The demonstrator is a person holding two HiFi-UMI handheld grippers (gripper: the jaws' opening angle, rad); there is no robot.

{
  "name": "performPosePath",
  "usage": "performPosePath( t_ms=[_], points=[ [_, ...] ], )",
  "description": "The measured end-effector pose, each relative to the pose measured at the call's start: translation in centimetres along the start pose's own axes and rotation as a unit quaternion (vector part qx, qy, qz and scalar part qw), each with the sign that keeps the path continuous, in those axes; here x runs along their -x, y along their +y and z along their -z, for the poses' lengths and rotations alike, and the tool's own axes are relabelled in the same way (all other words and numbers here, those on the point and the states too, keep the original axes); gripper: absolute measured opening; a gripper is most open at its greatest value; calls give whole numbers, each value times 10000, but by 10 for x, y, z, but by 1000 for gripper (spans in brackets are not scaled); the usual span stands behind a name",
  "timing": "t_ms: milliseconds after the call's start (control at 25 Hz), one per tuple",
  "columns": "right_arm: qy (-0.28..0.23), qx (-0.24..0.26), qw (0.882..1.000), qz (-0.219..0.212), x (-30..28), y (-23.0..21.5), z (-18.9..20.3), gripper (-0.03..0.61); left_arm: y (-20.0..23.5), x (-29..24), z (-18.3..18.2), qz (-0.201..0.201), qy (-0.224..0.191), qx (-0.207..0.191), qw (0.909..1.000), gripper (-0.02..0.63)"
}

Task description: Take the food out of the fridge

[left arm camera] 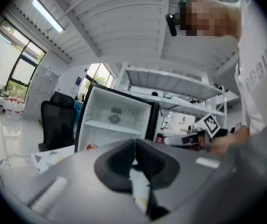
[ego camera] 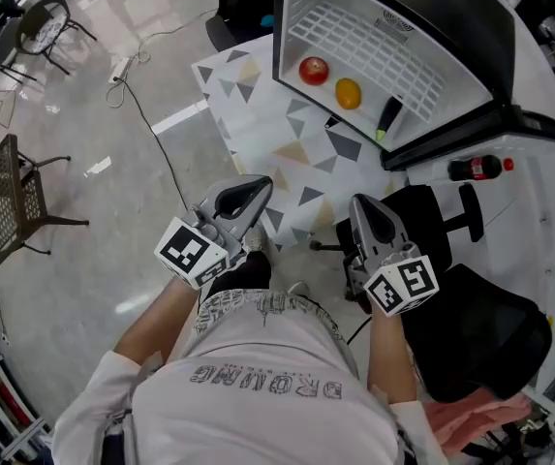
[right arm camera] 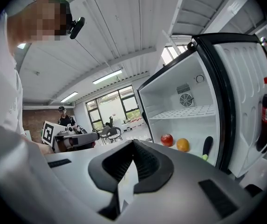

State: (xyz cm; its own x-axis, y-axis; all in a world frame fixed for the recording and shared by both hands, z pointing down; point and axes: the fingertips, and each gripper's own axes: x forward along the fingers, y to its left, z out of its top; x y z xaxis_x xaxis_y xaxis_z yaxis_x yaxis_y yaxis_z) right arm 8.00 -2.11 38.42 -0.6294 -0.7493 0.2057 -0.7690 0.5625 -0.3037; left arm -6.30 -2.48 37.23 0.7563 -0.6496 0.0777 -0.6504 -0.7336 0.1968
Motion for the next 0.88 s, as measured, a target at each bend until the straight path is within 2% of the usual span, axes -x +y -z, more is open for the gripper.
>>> performPosePath(
  t_ms=[520, 880],
  points=[
    [-63, -20, 9988, 488, -81, -14, -17, -5, 80, -23, -12, 436, 123, 14, 9990, 11],
    [-63, -4, 9975, 699, -115, -37, -17, -5, 108, -38, -7, 461, 192, 61, 9987, 11]
  ],
)
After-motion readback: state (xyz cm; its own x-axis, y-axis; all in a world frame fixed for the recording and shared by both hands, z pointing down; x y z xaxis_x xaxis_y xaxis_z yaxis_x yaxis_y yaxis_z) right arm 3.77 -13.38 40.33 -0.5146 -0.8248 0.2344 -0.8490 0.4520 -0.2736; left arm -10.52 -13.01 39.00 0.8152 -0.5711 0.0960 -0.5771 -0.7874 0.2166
